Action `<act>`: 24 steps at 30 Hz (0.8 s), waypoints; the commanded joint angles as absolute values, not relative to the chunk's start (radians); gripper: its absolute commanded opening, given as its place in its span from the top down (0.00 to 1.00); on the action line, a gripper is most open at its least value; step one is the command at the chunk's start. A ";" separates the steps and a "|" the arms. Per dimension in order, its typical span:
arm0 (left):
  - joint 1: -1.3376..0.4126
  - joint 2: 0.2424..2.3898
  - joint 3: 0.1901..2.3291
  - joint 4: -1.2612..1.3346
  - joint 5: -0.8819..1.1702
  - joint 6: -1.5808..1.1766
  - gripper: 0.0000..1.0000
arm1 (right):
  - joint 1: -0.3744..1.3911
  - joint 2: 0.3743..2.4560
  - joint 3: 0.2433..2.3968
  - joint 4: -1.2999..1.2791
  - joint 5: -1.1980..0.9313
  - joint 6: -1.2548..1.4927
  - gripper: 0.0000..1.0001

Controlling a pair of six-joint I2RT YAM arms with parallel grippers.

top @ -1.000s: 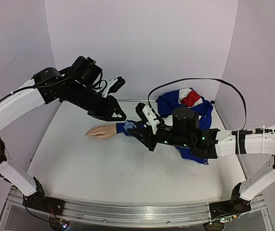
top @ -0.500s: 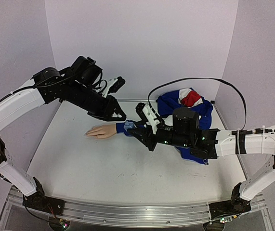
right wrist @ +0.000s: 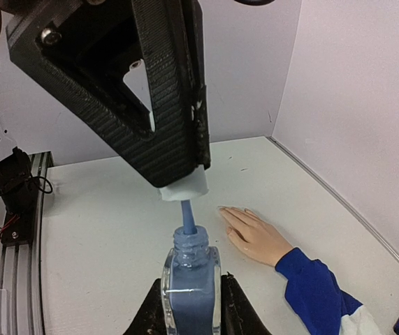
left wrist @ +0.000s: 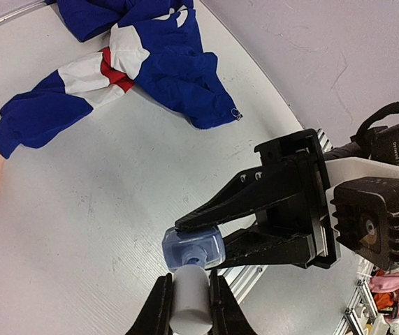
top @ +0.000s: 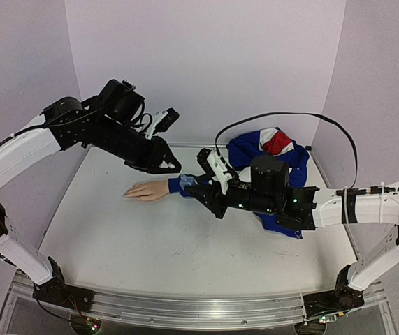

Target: Paint the nails

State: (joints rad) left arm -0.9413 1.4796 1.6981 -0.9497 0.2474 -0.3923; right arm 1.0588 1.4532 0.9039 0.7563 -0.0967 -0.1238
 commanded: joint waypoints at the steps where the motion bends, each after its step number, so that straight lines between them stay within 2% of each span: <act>1: -0.933 1.436 1.736 -0.929 0.217 -0.381 1.00 | 1.052 1.445 0.910 0.850 -0.100 -0.120 1.00; 24: -0.918 1.415 1.741 -0.918 0.217 -0.384 1.00 | 1.051 1.438 0.895 0.864 -0.096 -0.112 1.00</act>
State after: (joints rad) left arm -0.9295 1.4643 1.6981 -0.9497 0.2302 -0.3920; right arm 1.0542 1.4532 0.8986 0.7731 -0.0967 -0.1234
